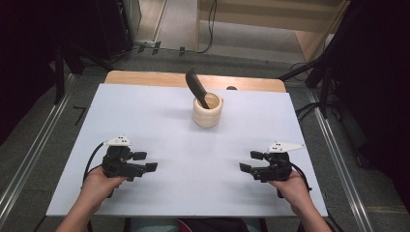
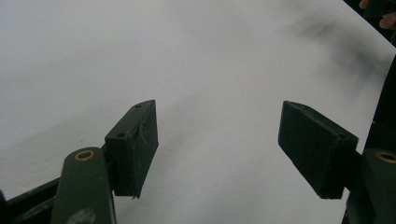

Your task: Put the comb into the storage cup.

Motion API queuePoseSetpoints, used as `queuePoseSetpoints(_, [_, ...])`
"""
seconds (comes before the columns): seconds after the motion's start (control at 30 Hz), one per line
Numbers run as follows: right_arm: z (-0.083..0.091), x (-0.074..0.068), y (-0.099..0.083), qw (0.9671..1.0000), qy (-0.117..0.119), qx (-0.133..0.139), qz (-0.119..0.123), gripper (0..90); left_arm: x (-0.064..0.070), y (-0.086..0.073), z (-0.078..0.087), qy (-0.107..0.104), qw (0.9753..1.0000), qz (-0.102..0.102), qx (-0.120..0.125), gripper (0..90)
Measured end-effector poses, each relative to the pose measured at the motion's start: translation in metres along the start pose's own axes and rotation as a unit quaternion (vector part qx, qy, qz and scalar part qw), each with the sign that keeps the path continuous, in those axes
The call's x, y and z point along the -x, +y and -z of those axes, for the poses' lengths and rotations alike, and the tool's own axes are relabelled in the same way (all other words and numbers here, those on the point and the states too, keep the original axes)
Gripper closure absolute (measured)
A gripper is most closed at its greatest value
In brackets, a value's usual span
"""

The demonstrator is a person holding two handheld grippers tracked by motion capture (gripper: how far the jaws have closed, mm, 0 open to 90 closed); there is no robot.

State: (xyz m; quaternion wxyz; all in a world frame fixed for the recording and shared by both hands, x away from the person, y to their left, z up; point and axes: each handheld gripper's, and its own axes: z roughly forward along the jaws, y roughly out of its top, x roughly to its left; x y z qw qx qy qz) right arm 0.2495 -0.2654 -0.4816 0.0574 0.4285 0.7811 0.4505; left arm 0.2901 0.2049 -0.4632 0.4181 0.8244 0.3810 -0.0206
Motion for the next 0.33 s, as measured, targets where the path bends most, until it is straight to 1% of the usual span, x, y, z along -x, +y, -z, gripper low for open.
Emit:
queuePoseSetpoints(0.23, [-0.0002, -0.0004, 0.0, 1.0, 0.001, -0.001, 0.001, 24.1, -0.0003, 0.0001, 0.0002, 0.0, 1.0, 0.0, -0.001, 29.5])
queuePoseSetpoints(0.33, [-0.001, 0.0033, -0.0007, 0.9999, -0.008, -0.012, -0.006, 22.6, -0.0009, 0.0005, 0.0002, 0.002, 1.0, 0.0, -0.002, 29.5])
